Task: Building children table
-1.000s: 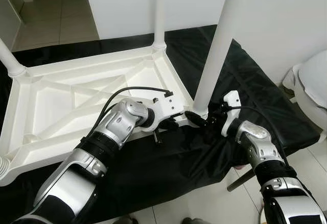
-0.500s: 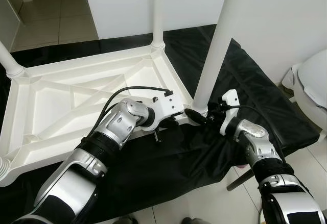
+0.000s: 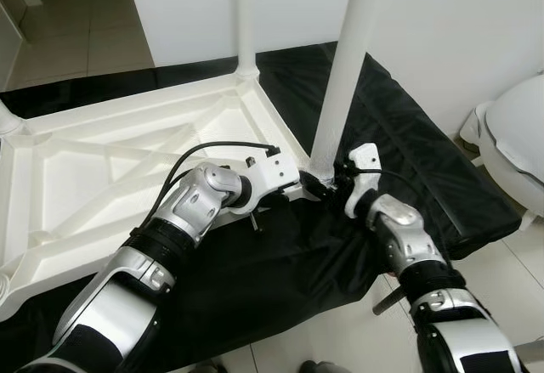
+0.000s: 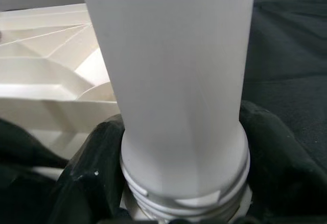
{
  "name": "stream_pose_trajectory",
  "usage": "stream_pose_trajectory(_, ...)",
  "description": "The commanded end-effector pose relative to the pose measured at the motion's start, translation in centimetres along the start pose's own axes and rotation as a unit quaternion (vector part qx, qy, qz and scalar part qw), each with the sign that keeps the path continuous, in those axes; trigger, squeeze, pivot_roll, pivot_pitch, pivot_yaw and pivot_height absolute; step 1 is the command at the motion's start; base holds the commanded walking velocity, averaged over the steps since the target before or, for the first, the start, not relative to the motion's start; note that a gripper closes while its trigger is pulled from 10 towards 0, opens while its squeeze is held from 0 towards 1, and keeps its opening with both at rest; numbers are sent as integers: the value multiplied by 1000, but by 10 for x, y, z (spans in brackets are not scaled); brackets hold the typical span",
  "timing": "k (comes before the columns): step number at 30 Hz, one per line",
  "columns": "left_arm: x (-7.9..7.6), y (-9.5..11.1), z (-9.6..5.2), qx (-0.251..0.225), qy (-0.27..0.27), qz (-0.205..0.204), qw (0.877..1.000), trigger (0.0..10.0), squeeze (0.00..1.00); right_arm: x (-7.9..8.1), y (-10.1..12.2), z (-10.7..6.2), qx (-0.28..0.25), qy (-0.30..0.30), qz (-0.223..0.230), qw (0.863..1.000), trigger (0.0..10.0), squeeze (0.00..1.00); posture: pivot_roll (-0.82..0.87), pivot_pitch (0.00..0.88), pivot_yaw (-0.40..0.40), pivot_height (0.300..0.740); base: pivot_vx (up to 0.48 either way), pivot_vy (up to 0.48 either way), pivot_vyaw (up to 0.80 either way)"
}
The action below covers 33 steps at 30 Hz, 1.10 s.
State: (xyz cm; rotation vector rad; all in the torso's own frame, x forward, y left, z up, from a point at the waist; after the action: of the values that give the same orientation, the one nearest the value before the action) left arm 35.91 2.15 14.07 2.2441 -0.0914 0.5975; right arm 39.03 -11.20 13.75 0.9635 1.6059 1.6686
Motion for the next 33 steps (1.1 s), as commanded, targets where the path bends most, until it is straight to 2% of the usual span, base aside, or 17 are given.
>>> stream_pose_trajectory(1, -9, 8, 3, -9, -35, 21, 999, 10000, 0, -28, -19, -12, 32, -95, 42, 994, 0, 0, -57, 83, 49, 740, 0, 0, 0)
stream_pose_trajectory(4, -10, 7, 3, -9, -36, 21, 999, 10000, 0, -27, -15, -9, 9, -168, 61, 984, 0, 0, -59, 86, 53, 740, 0, 0, 0)
stream_pose_trajectory(8, -10, 7, 3, -9, -36, 21, 999, 10000, 0, -26, -14, -7, 1, -213, 60, 975, 0, 0, -62, 85, 53, 740, 0, 0, 0)
stream_pose_trajectory(10, -10, 8, 4, -9, -37, 22, 999, 10000, 0, -28, -16, -10, -3, -272, 60, 961, 0, 0, -63, 81, 51, 740, 0, 0, 0)
stream_pose_trajectory(11, -10, 8, 4, -9, -37, 22, 999, 10000, 0, -28, -16, -10, -3, -272, 60, 961, 0, 0, -63, 81, 51, 740, 0, 0, 0)
stream_pose_trajectory(13, -11, 8, 5, -10, -37, 22, 999, 10000, 0, -30, -21, -15, -5, -331, 61, 942, 0, 0, -64, 77, 47, 740, 0, 0, 0)
stream_pose_trajectory(15, -11, 8, 5, -10, -37, 22, 999, 10000, 0, -30, -21, -15, -5, -331, 61, 942, 0, 0, -64, 77, 47, 740, 0, 0, 0)
stream_pose_trajectory(18, -11, 9, 5, -10, -37, 23, 999, 10000, 0, -30, -25, -20, -6, -384, 67, 921, 0, 0, -61, 71, 42, 740, 0, 0, 0)
stream_pose_trajectory(23, -12, 8, 5, -9, -38, 24, 999, 10000, 0, -29, -23, -19, -7, -384, 63, 921, 0, 0, -60, 66, 38, 740, 0, 0, 0)
stream_pose_trajectory(24, -11, 8, 5, -9, -37, 25, 999, 10000, 0, -29, -21, -19, -10, -379, 60, 923, 2000, 0, -60, 64, 37, 740, 0, 0, 0)
stream_pose_trajectory(27, -11, 8, 5, -9, -37, 25, 999, 10000, 0, -29, -20, -19, -12, -378, 58, 924, 2000, 0, -60, 64, 37, 740, 0, 0, 0)
stream_pose_trajectory(28, -11, 8, 5, -8, -37, 26, 999, 10000, 0, -29, -19, -18, -13, -374, 55, 926, 10000, 0, -61, 62, 35, 740, 0, 0, 0)
stream_pose_trajectory(29, -11, 8, 5, -8, -37, 26, 999, 10000, 0, -29, -19, -18, -13, -374, 55, 926, 10000, 0, -61, 62, 35, 740, 0, 0, 0)
stream_pose_trajectory(30, -12, 8, 5, -9, -37, 26, 999, 10000, 0, -27, -17, -18, -17, -369, 52, 928, 10000, 769, -62, 59, 34, 740, 0, 0, 0)
stream_pose_trajectory(31, -12, 8, 5, -9, -37, 26, 999, 10000, 0, -27, -17, -18, -17, -369, 52, 928, 10000, 769, -62, 59, 34, 740, 0, 0, 0)
stream_pose_trajectory(32, -12, 8, 6, -9, -37, 27, 999, 10000, 0, -26, -15, -17, -26, -358, 53, 932, 10000, 1000, -64, 57, 32, 740, 0, 0, 0)
stream_pose_trajectory(33, -12, 8, 6, -9, -38, 27, 999, 10000, 0, -26, -12, -17, -34, -350, 55, 934, 10000, 1000, -64, 56, 30, 740, 0, 0, 0)
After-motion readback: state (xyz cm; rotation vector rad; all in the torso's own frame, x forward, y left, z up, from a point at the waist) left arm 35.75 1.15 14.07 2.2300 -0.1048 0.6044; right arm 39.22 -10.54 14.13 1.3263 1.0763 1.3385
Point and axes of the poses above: a point about 5 cm out from each wrist's last joint towards the gripper, its own z axis pointing out of the wrist towards the gripper, its own y axis along the axis of the wrist's last joint, x = y × z, the point moved 4 cm from there along z, pointing out of the wrist towards the gripper, and after that the axes turned 9 degrees about z, right-handed, at the moved point
